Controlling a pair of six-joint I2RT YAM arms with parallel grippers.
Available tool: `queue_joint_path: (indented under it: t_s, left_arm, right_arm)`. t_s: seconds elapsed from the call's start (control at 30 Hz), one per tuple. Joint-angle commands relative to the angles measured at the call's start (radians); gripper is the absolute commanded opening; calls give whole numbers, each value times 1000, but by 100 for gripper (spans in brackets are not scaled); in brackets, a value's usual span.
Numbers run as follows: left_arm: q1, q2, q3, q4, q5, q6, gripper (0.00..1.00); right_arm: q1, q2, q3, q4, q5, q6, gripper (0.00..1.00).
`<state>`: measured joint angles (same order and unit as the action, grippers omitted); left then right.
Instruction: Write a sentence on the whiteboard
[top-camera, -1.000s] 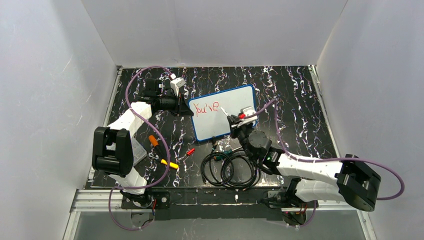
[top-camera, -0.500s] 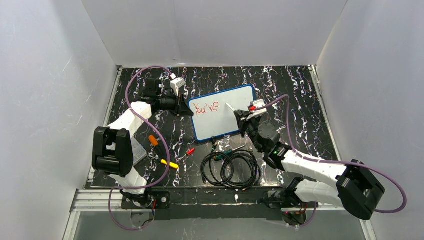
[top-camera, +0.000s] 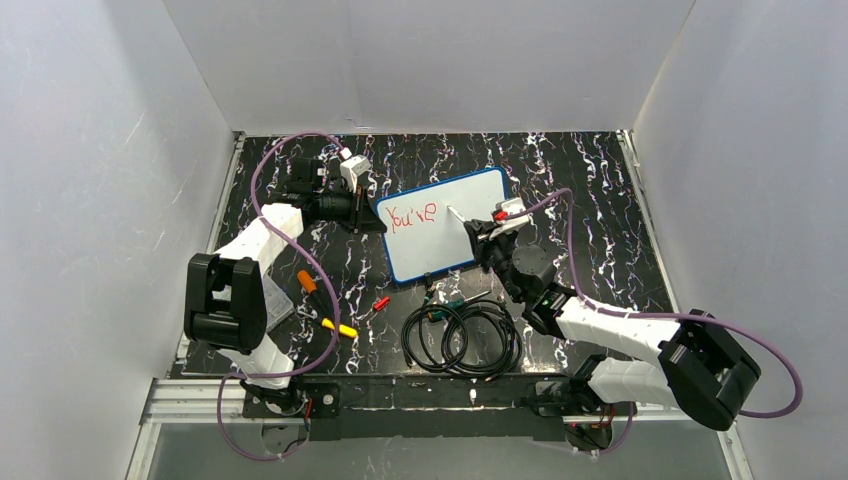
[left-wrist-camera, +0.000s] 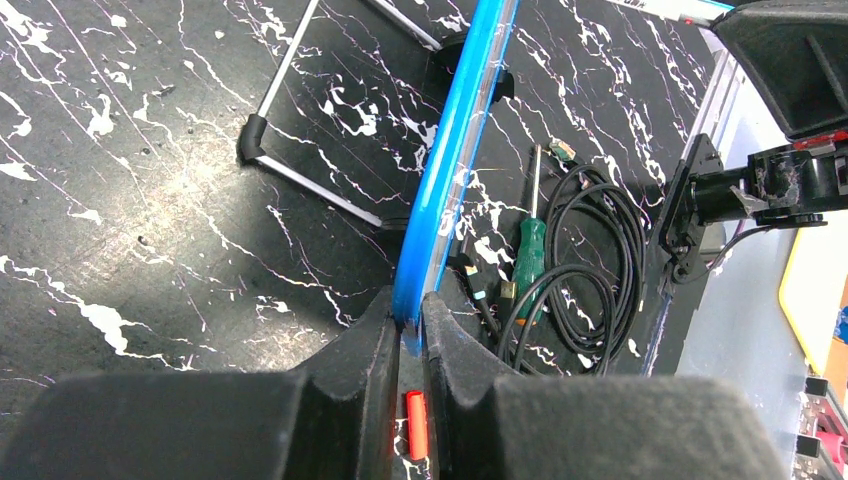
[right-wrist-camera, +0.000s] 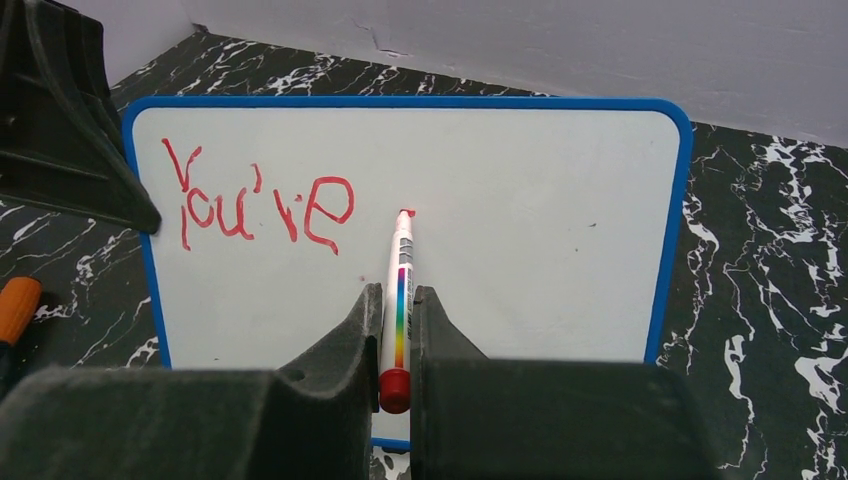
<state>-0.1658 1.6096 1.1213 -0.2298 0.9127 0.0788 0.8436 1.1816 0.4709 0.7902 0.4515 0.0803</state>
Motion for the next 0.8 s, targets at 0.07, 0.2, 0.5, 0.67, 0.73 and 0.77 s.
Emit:
queue_joint_path:
  t_s: [0.07, 0.2, 0.5, 0.67, 0.73, 0.77]
  left_arm:
    - [-4, -30, 28, -34, 6, 24, 0]
    - [-4, -30, 26, -34, 6, 25, 0]
    - [-5, -30, 27, -34, 8, 23, 0]
    - [-5, -31, 27, -34, 8, 23, 0]
    - [-5, -30, 25, -34, 8, 24, 0]
    - [-5, -30, 26, -34, 8, 23, 0]
  right_arm:
    - [-8, 2, 19, 32, -46, 13, 1]
    - [-8, -15, -12, 8, -45, 36, 1]
    - [-3, -63, -63, -46, -9, 62, 1]
    - [-3, -47, -45, -14, 36, 35, 1]
    - [-3, -34, -31, 11, 53, 27, 1]
    - [-3, -27, -24, 25, 58, 21, 1]
